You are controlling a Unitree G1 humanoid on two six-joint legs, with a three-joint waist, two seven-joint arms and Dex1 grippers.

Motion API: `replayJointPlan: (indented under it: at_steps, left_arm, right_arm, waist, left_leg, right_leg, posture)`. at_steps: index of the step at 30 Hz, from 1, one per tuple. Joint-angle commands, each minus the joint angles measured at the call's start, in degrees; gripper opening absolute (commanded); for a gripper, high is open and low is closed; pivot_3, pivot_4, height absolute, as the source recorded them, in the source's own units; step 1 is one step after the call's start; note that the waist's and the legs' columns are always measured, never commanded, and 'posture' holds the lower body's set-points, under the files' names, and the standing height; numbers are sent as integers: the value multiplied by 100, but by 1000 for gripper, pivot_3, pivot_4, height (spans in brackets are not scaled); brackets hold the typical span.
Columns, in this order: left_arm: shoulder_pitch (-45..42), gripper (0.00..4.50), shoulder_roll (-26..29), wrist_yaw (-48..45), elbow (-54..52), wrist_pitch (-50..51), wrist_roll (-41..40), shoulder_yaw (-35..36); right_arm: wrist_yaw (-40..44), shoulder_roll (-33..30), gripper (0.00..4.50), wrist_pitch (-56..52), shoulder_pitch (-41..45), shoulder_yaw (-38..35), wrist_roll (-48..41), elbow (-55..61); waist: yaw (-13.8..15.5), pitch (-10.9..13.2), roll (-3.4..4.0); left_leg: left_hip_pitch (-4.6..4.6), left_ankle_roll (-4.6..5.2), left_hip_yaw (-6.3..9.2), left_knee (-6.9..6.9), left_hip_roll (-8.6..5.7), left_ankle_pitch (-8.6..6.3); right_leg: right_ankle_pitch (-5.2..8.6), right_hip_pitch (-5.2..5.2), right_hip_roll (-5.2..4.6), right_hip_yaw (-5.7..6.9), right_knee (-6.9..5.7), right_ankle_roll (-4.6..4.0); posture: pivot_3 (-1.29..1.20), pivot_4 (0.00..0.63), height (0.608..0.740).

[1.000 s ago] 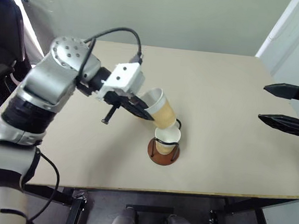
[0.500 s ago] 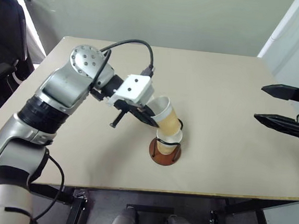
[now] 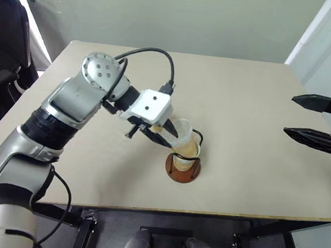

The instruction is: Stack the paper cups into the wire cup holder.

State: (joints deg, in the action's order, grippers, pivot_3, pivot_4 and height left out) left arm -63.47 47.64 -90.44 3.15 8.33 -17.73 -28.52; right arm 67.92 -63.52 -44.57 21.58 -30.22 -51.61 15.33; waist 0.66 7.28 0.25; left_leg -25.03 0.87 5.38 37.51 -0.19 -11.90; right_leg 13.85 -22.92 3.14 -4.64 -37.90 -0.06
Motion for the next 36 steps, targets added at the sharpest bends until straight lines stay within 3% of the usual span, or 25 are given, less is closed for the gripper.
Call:
replayJointPlan:
  at_steps: [1,5,8,12,19,26,34,36]
  left_arm:
    - [-65,3110,-202,-201,103,-221,171,76]
    - [-224,4485,-580,138,468,-117,161,544]
    - [-262,4485,-566,451,895,141,263,881]
    - [-120,4485,-292,1018,2278,-431,1111,982]
    - [-419,4485,-873,1411,4146,-1251,1499,1179]
    - [-527,4485,-1121,1014,4736,-1593,1647,1217]
    - [-645,4485,-1516,1246,5436,-2020,2102,1178]
    - [-686,4126,-1608,1304,5554,-2126,2190,1172]
  right_arm:
    - [-30,-80,4500,114,108,-53,-32,42]
    - [-32,-79,4500,127,81,-59,-37,52]
    - [-19,-84,4500,127,48,-98,-50,69]
    - [-31,-54,4500,137,9,-87,-49,108]
    - [-65,-55,4500,171,130,42,-41,61]
    - [-119,-80,4500,146,74,26,-15,95]
    - [-253,-47,4500,95,-74,-75,-95,275]
    - [-273,-53,4500,51,-168,-167,-141,363]
  waist:
    - [6,0,0]
    - [15,0,1]
    - [14,1,1]
    - [-9,-4,13]
    - [78,-3,14]
    - [89,-2,13]
    - [90,-2,13]
    - [90,-2,12]
  left_leg:
    - [0,2,0,3,0,-1]
    - [-8,12,0,23,0,-7]
    - [-17,23,0,42,0,-15]
    - [-10,27,-2,43,0,-17]
    - [-22,35,0,54,-9,-22]
    - [-84,49,-3,74,-16,-28]
    - [-86,56,-5,78,-16,-22]
    - [-86,58,-6,79,-17,-21]
  right_leg:
    - [0,1,0,0,0,1]
    - [-5,3,0,0,0,8]
    - [-8,3,0,0,0,14]
    - [-9,4,0,-3,-1,15]
    - [-9,2,-9,-3,1,22]
    - [-20,-48,-14,-4,12,42]
    - [-25,-48,-14,-4,11,55]
    - [-27,-48,-14,-4,11,59]
  posture:
    - [0,150,740]
    - [0,150,740]
    - [0,150,740]
    - [0,150,740]
    - [0,150,740]
    - [0,150,740]
    - [0,150,740]
    - [0,150,740]
